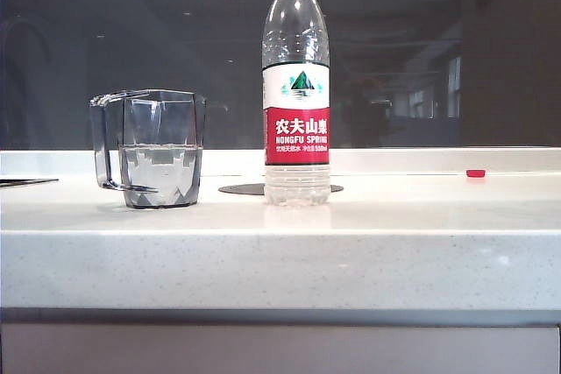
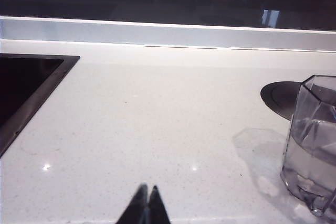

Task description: Pick up the mineral water bottle on the table and pour water into the mug until it's half full.

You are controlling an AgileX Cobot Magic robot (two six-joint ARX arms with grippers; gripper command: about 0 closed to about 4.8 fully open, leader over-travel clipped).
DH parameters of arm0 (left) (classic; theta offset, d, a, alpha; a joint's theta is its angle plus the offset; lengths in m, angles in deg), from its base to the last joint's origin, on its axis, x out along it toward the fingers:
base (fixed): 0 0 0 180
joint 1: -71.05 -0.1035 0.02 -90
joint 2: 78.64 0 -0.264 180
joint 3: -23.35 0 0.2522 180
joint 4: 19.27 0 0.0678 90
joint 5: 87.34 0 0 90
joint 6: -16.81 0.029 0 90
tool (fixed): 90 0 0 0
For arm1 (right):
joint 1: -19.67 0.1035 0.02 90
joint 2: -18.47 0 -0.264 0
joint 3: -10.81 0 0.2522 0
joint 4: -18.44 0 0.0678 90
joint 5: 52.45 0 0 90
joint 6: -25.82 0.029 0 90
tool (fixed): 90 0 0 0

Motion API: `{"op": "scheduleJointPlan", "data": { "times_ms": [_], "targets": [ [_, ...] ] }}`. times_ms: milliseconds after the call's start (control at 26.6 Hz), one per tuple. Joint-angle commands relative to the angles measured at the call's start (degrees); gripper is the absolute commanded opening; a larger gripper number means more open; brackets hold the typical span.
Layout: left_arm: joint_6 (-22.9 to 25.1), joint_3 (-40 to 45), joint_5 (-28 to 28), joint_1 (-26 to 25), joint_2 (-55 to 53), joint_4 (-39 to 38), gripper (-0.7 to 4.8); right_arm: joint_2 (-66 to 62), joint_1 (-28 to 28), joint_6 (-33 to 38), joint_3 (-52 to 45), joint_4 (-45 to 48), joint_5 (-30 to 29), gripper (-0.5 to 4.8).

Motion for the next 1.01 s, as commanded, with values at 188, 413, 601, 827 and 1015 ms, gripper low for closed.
{"op": "scheduleJointPlan", "data": {
  "times_ms": [188, 413, 601, 827, 1015],
  "targets": [
    [0.1, -0.2, 0.2, 0.0, 0.0, 0.6, -0.04, 0.1, 0.0, -0.1, -0.1, 0.6, 0.0, 0.00],
    [0.1, -0.2, 0.2, 0.0, 0.0, 0.6, -0.04, 0.1, 0.0, -0.2, -0.1, 0.7, 0.0, 0.00],
    [0.1, -0.2, 0.2, 0.0, 0.0, 0.6, -0.04, 0.1, 0.0, -0.2, -0.1, 0.9, 0.0, 0.00],
    [0.1, -0.2, 0.2, 0.0, 0.0, 0.6, -0.04, 0.1, 0.0, -1.5, -0.1, 1.0, 0.0, -0.01],
    [0.1, -0.2, 0.2, 0.0, 0.0, 0.6, -0.04, 0.1, 0.0, -1.5, -0.1, 1.1, -0.8, 0.00]
  ]
}}
